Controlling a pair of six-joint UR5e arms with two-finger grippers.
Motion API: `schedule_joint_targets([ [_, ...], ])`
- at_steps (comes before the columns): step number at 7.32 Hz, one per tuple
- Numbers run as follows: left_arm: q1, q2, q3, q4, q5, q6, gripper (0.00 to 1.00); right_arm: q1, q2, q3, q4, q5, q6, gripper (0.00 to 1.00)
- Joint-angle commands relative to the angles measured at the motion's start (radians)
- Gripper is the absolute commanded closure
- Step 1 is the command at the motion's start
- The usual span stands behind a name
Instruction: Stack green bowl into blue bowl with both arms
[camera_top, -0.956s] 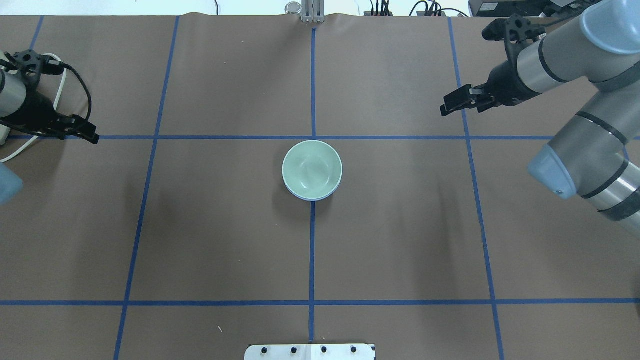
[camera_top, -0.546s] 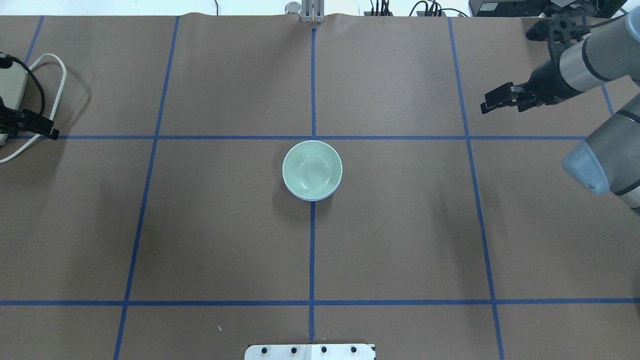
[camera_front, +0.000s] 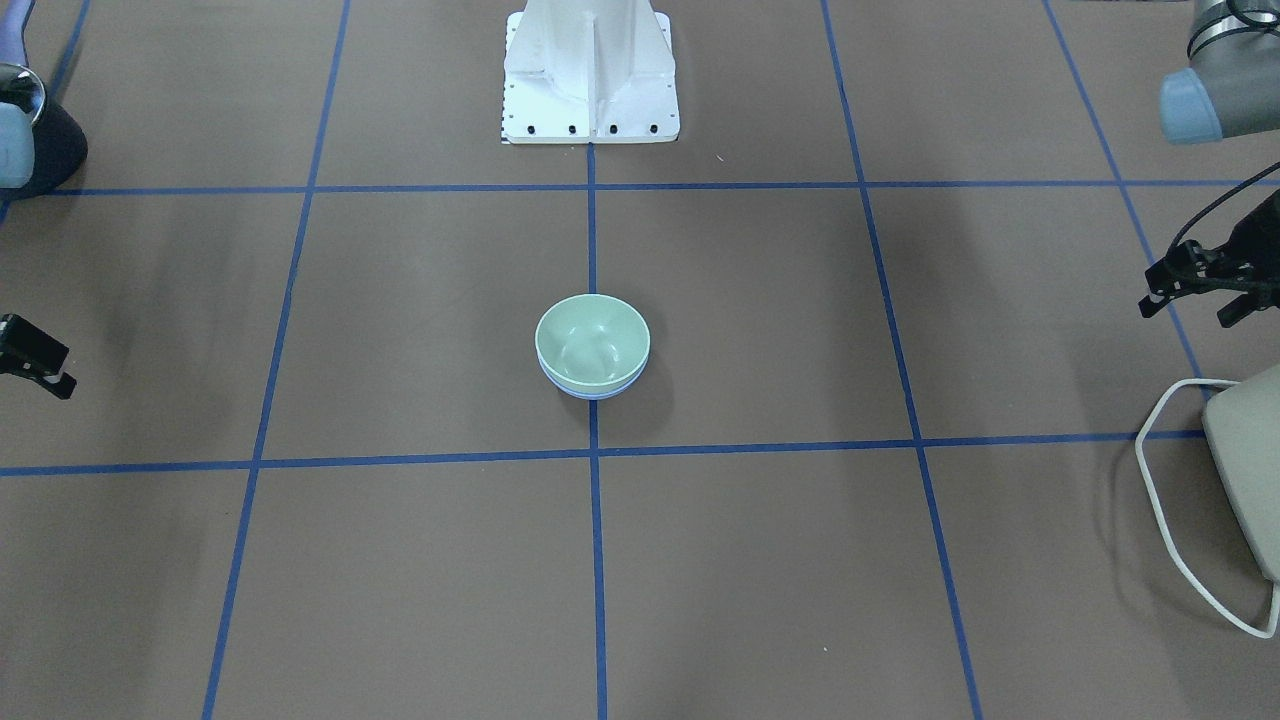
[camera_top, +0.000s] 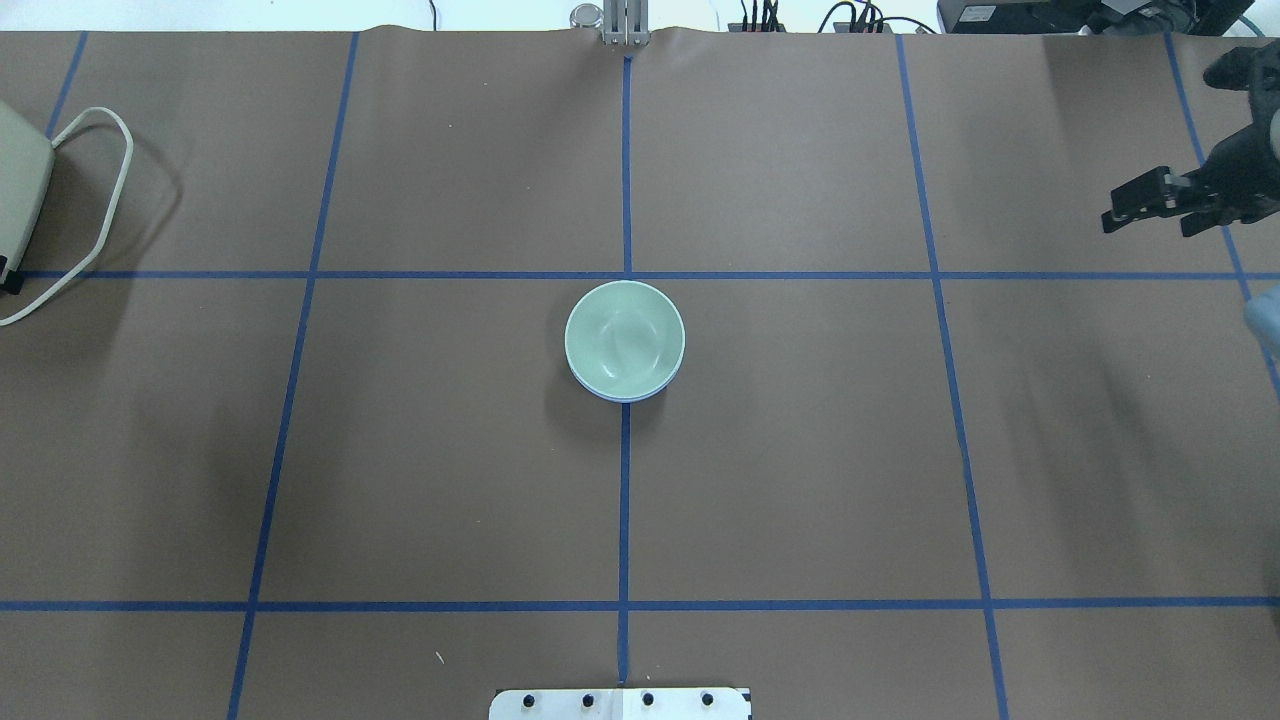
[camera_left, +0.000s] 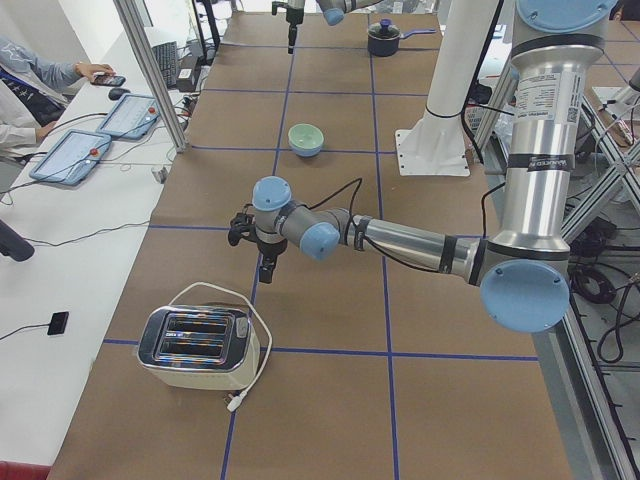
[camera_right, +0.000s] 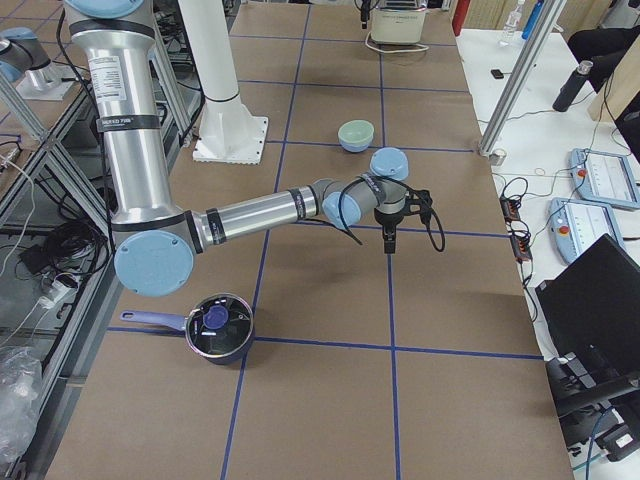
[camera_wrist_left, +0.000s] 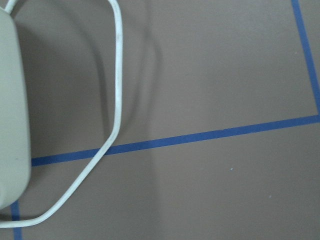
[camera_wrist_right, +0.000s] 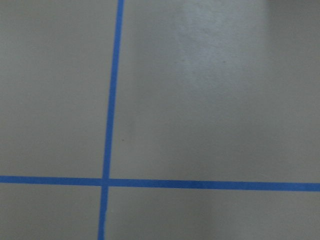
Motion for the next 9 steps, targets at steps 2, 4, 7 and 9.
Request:
schedule_joint_targets([
  [2, -0.034, 0.039, -0.001, 0.039, -0.039, 0.018, 0.0, 0.203, -0.011, -0.002, -0.346, -0.008, -0.398, 0.0],
  [4, -0.075, 0.042, -0.021, 0.202, -0.036, 0.171, 0.0, 0.212, -0.066, 0.004, -0.389, -0.04, -0.406, 0.0],
  [7, -0.11, 0.069, -0.027, 0.207, -0.037, 0.189, 0.0, 0.212, -0.12, 0.032, -0.377, -0.034, -0.389, 0.0],
  [9, -0.11, 0.08, -0.027, 0.204, -0.037, 0.189, 0.0, 0.212, -0.12, 0.035, -0.377, -0.024, -0.391, 0.0],
])
